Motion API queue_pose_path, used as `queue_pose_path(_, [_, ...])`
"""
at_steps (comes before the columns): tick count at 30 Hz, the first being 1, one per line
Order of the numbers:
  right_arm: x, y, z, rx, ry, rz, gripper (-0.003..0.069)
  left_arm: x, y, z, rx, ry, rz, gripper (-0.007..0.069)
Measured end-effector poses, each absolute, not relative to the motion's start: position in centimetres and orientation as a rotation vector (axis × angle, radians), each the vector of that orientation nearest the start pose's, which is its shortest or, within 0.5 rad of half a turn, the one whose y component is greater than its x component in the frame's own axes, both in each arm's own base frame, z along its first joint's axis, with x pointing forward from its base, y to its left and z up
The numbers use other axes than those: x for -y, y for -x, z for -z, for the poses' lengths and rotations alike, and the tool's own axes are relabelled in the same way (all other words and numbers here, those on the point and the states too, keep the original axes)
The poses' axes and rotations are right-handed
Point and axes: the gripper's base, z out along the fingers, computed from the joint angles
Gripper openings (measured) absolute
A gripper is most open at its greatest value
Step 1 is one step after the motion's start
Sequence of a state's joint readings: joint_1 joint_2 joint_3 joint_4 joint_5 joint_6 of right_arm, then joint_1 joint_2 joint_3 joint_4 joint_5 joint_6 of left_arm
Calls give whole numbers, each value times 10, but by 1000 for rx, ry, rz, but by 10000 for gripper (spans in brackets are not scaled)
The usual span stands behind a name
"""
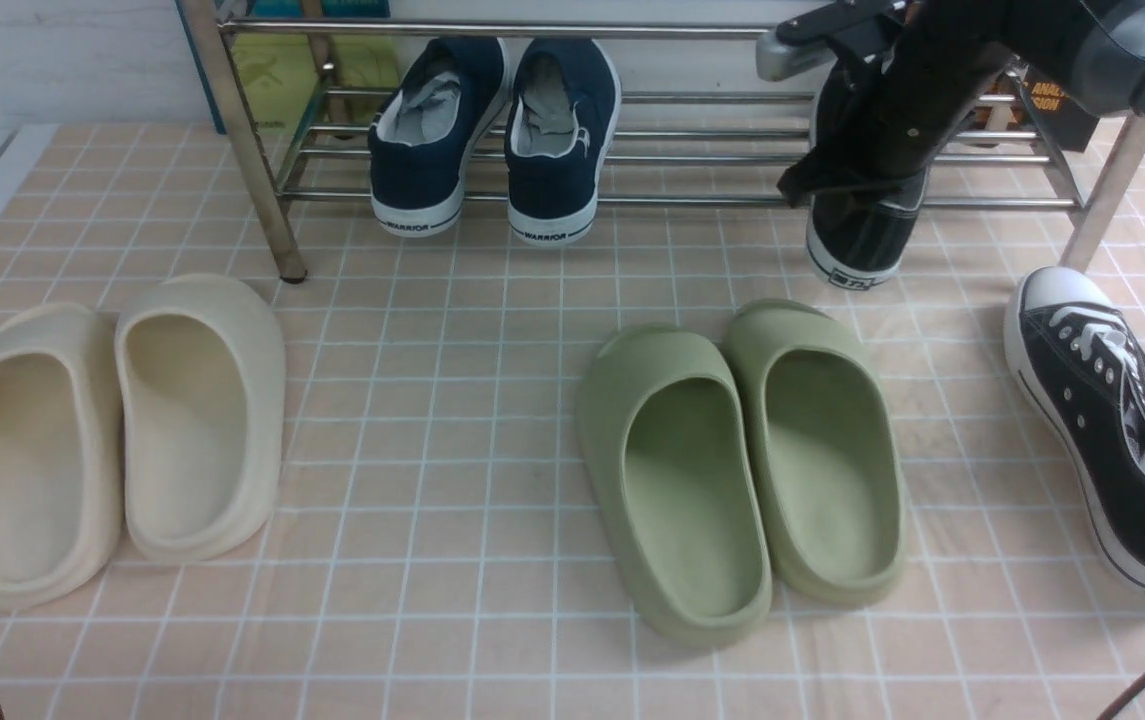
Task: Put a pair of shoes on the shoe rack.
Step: Use the right arm to put a shoe into the shoe rack
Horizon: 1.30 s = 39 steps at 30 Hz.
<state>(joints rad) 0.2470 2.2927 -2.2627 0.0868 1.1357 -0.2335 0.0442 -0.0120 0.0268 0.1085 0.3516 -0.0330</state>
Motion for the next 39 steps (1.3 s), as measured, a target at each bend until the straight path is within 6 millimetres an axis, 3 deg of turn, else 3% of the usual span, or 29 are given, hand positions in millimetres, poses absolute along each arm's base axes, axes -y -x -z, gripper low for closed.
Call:
queue_pose_path(6, [-134,-484,-268,-2610,691,-73,3,-6,-53,-173,-1849,3,-113,238])
queue_pose_path(16, [-144,-484,-290,-2517,705,-94,3,-6,-53,-173,-1849,3,-113,238])
queue_pose_path(25, [-139,-491,-290,-2470,666,-87,3,-6,-53,-173,-1849,3,-113,238])
queue_pose_path(31, [-137,-497,-280,-2481,635,-81,34,-6,-53,-173,-1849,3,-113,238])
queue_pose_path(39, [-136,-495,-288,-2471,628,-71,261,-6,-53,-173,-1849,3,-113,238])
